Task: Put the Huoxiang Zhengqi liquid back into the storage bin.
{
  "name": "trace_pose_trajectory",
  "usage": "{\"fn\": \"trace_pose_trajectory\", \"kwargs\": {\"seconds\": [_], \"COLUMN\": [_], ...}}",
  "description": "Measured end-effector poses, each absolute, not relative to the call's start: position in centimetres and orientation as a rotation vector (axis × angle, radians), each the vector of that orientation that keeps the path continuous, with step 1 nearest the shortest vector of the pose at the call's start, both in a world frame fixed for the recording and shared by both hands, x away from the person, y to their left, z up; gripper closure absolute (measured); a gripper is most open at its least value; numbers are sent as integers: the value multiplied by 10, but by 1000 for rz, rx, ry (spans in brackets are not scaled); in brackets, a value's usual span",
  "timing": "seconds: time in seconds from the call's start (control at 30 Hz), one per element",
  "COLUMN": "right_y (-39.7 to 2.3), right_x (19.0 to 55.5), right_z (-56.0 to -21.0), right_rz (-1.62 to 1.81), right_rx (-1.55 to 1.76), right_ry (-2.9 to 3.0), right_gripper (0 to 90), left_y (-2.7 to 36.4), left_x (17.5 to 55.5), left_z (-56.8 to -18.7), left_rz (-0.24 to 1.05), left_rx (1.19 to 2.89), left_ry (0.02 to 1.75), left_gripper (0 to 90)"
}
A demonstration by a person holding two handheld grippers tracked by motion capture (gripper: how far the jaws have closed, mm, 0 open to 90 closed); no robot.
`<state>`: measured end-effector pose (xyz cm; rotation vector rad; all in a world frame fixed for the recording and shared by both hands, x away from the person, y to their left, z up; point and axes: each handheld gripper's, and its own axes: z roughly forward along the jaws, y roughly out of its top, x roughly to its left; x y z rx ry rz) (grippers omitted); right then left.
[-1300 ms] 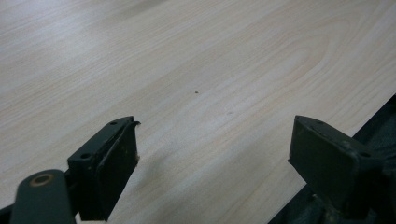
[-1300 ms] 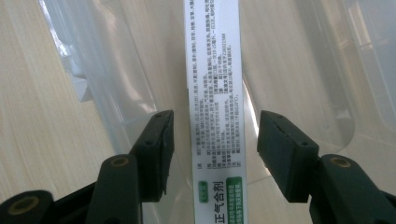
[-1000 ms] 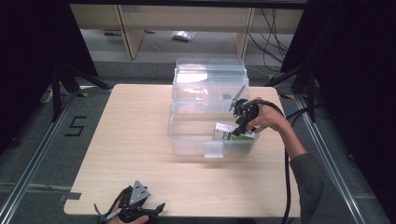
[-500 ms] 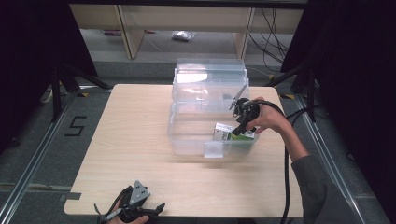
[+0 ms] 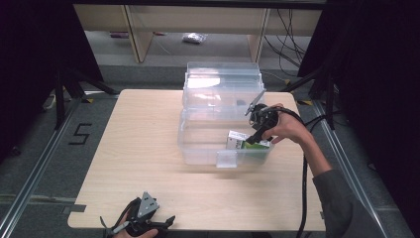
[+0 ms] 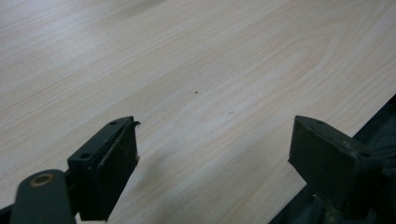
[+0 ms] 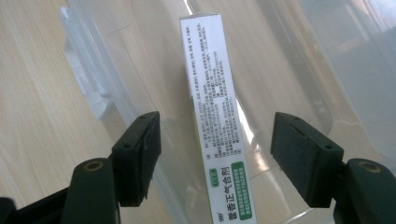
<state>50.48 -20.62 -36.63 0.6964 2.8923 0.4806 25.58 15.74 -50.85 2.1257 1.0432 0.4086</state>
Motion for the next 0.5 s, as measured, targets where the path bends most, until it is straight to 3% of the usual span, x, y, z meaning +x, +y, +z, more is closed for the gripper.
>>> {"fn": "trace_pose_trajectory", "kwargs": {"seconds": [0.5], "right_y": [-219], "right_x": [479], "right_z": [-360], "right_rz": [653], "right_rx": [766], "right_ry": [2802], "right_gripper": [327], "left_y": [157], "left_x": [255], "left_z": [-507], "left_rz": [381], "left_rx": [2130], "left_ry": [1046], "left_gripper": [149]}}
